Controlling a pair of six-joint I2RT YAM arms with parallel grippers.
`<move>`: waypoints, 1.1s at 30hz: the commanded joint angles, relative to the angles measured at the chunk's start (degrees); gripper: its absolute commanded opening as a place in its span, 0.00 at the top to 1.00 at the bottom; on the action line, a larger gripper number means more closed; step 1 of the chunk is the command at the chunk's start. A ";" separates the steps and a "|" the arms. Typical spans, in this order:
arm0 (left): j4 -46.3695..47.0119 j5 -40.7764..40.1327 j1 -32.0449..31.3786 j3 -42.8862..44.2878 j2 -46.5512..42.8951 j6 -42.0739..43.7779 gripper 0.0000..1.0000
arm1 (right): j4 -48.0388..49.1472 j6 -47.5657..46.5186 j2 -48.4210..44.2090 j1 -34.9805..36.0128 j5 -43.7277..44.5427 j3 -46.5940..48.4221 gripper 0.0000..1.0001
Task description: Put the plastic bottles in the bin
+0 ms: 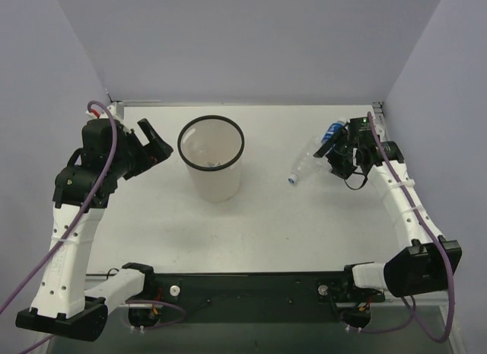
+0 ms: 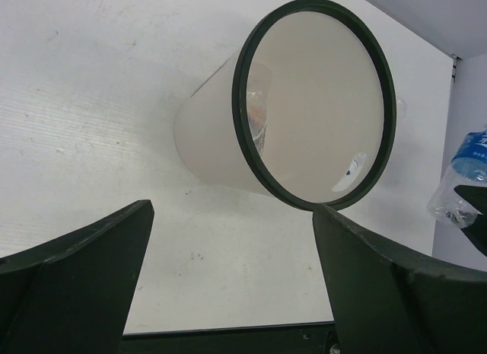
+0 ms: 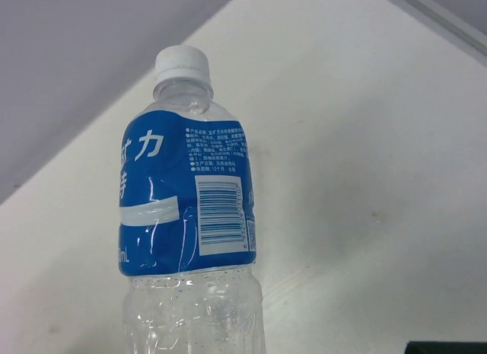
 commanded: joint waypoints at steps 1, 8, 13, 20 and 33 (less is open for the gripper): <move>2.56 0.27 -0.36 1.30 -1.20 0.91 0.03 | -7.77 -2.86 -2.00 5.45 -11.91 8.07 0.53; 7.21 2.20 -1.15 -2.22 -4.28 1.71 0.03 | -9.45 5.03 -0.34 14.95 -23.52 17.56 0.52; 10.64 2.82 -2.11 -2.92 -5.78 3.02 0.03 | -10.33 10.58 3.00 21.98 -27.21 25.29 0.52; 15.56 2.29 -3.96 -4.15 -8.76 7.15 0.03 | -11.21 19.90 8.18 29.55 -32.93 28.65 0.53; 20.66 1.06 -4.58 -5.91 -10.44 11.81 0.03 | -9.37 38.33 15.75 32.89 -31.70 35.51 0.52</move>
